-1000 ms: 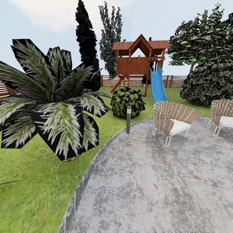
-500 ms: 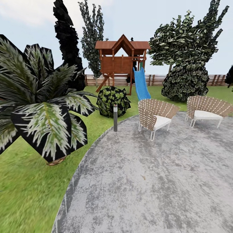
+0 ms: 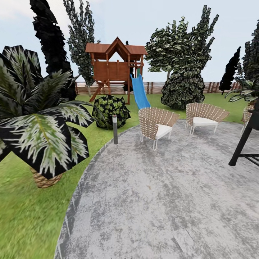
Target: In the garden, pick up the pesticide atomizer on the floor and spray pesticide onto both trees until each tree trunk is fully covered.
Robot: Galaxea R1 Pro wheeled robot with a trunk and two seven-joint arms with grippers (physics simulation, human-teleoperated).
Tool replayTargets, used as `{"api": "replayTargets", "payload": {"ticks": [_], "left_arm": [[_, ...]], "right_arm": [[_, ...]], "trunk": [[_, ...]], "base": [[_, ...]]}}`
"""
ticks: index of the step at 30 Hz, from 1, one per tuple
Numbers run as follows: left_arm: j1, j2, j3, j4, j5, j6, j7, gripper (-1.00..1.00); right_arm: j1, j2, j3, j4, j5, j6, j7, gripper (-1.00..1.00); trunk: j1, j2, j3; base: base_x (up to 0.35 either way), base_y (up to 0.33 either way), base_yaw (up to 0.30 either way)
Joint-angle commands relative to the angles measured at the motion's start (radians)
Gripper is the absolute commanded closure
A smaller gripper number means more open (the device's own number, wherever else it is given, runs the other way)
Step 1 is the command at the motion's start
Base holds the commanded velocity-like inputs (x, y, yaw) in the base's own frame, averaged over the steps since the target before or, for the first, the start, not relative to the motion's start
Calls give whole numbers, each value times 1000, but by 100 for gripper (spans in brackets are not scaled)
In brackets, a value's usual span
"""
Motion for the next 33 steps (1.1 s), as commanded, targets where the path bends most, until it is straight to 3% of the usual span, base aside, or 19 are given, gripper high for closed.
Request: {"api": "replayTargets", "payload": {"ticks": [1,33], "left_arm": [[0,0,2,1,1,-3,-1,-100],[1,5,2,1,1,-3,-1,-100]], "right_arm": [[-1,0,0,1,-2,-3,0,-100],[-1,0,0,1,-2,-3,0,-100]], "trunk": [[0,-1,-2],[0,-1,-18]], "base": [[-162,159,-300],[-15,14,-300]]}}
